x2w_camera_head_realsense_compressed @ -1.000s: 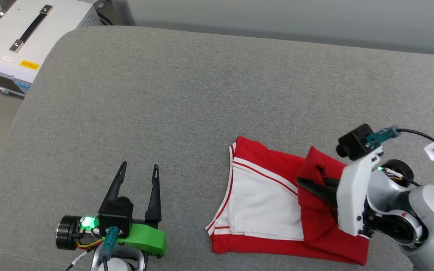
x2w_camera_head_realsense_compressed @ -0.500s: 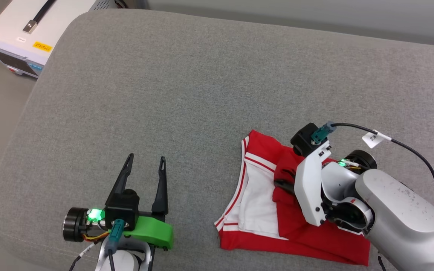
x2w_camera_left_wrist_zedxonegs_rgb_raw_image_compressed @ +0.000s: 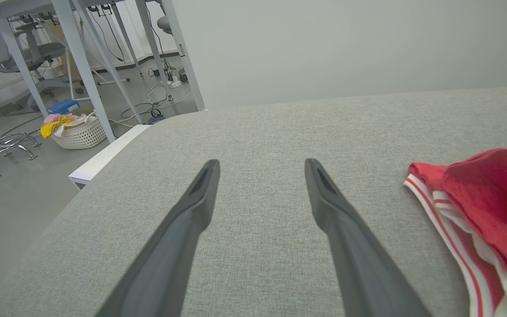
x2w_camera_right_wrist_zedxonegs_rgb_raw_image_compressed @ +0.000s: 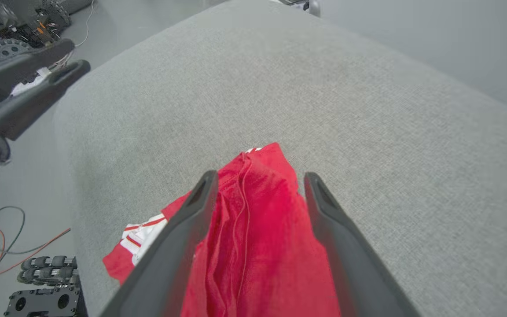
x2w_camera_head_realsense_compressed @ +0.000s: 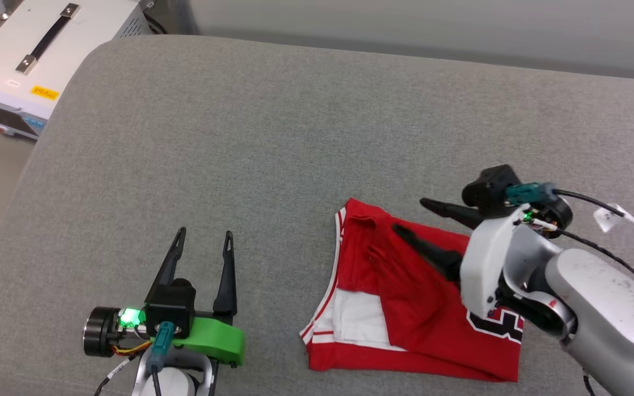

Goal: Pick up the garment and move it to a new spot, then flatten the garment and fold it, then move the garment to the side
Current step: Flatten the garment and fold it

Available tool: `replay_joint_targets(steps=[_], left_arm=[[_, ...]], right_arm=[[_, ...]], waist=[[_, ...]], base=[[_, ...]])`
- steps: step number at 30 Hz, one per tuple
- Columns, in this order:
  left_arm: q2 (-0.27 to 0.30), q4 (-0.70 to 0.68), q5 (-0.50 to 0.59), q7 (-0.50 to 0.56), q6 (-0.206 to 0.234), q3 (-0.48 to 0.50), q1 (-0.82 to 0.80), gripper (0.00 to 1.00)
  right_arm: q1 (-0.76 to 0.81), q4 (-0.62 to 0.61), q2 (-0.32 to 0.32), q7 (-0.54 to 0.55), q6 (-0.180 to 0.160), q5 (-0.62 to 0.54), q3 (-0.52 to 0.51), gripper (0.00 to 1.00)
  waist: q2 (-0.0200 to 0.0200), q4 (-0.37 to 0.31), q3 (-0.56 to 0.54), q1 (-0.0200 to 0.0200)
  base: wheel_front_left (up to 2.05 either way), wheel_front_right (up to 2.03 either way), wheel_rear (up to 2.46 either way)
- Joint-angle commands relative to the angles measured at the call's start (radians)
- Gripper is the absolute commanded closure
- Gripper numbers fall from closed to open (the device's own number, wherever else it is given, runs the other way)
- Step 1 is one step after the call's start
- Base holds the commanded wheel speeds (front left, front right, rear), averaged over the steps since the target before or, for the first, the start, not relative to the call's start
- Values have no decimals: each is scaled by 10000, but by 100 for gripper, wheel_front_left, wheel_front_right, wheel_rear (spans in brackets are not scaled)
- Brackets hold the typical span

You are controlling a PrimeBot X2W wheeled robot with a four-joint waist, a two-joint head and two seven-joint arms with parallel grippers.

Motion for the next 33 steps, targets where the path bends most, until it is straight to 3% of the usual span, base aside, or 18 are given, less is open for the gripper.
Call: replay_joint_targets(steps=[1,7,14,18,27,33], left_arm=[[85,-15,82,-57,-9,52,76,0],[185,-113,52,-57,-24,164,246,0],[293,-237,71,-57,-41,234,372,0],[315,-329,43,-57,-20,293,492,0],[334,-552,8,-57,6,362,903,0],[377,-663,-8,-57,-4,407,1189,0]], right_arm=[[239,-115,-134,-390,-6,-215,-284,0],[1091,-238,-179,-2165,-6,-1654,-2193,0],[2582,-116,922,-3854,-6,-3468,-5176,0],[3387,-344,1554,-4549,-6,-4720,-6353,0],[5196,-1095,2985,-5005,-6,-5964,-7957,0],[6234,-1769,3591,-5026,-6,-6345,-8364,0]], waist=[[0,-316,-280,-1],[0,-774,-553,-1],[0,-1183,-824,-1],[0,-1374,-987,-1],[0,-1535,-1358,-1],[0,-1494,-1520,-1]], base=[[0,0,0],[0,0,0],[0,0,0],[0,0,0],[0,0,0],[0,0,0]])
